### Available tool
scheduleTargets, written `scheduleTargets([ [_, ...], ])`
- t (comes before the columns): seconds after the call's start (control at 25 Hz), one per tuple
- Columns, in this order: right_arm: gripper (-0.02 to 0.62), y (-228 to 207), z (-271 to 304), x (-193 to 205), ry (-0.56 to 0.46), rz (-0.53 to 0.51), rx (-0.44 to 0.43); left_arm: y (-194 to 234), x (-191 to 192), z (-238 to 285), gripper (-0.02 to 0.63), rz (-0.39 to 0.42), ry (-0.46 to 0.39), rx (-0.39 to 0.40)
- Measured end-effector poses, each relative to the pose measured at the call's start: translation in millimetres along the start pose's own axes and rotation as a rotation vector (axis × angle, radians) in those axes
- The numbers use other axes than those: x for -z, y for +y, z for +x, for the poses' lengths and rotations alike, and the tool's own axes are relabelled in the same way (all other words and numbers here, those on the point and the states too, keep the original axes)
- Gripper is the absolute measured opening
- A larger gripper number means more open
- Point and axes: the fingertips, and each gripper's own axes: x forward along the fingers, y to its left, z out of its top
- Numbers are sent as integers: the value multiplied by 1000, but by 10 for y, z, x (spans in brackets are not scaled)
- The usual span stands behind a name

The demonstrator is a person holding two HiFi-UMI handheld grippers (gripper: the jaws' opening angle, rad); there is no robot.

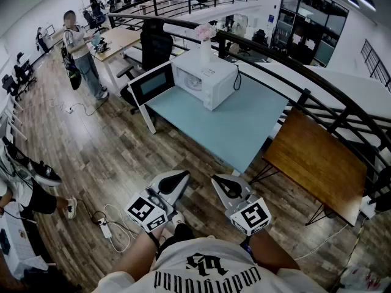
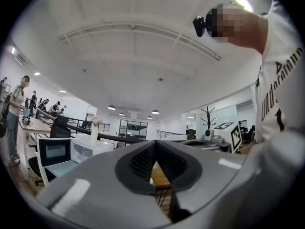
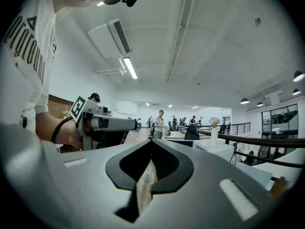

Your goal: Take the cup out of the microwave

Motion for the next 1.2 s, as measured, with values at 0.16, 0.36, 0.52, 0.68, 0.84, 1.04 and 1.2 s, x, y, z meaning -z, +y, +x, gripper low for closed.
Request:
scheduleTargets([
  [0.16, 3, -20, 38, -25, -5, -1, -5, 34, -40, 16, 49, 4, 0, 1],
  [0.36, 3, -54, 183, -33, -2, 0, -12, 177, -63, 13, 49, 4, 3, -6],
  [0.52, 3, -70, 361, -77, -11, -6, -7, 350, -72, 5, 49, 4, 6, -7],
  [0.68, 3, -111, 603, -44, -9, 4, 0, 581, -39, -22, 49, -4, 7, -8],
  [0.84, 3, -133, 971, 39, 2, 10, -9, 962, 14, -83, 49, -17, 4, -21],
  [1.04, 3, -139, 1587, 38, 8, 15, -17, 1568, -54, -209, 49, -22, -12, -34],
  [1.2, 3, -117, 2098, -82, -4, -2, -23, 2043, -200, -326, 49, -13, -23, -33],
])
